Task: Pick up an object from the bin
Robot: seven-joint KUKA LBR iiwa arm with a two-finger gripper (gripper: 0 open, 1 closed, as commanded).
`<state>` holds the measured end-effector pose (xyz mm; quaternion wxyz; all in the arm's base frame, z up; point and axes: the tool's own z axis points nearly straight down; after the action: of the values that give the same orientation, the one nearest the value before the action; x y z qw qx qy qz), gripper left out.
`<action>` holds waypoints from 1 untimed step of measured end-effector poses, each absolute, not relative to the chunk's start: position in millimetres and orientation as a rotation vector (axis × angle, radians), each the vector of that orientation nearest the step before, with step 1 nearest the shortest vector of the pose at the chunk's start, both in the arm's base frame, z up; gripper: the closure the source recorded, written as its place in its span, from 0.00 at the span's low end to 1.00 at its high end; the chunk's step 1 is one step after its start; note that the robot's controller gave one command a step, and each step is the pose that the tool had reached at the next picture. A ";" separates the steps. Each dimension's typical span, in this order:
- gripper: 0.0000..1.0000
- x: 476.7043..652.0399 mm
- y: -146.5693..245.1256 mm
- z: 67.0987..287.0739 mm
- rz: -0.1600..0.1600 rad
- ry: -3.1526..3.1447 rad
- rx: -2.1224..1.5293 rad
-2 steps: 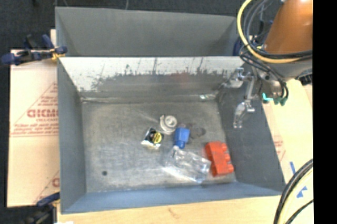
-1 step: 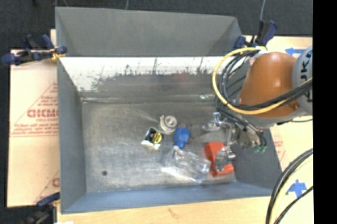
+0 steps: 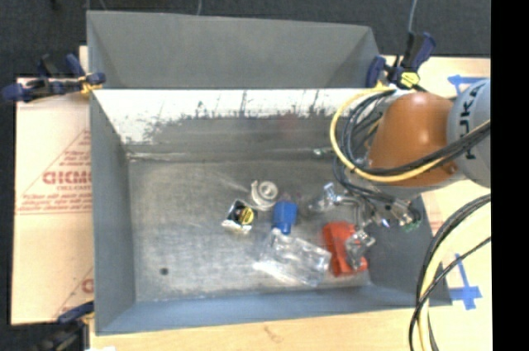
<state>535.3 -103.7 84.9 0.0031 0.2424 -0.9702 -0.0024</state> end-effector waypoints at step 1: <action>1.00 538.5 -107.3 88.9 0.009 -3.052 0.767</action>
Offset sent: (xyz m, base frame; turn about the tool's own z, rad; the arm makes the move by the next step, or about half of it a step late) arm 0.0000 0.0000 0.0000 0.0000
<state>538.5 -107.3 88.9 -0.0027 0.2437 -0.9699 0.0029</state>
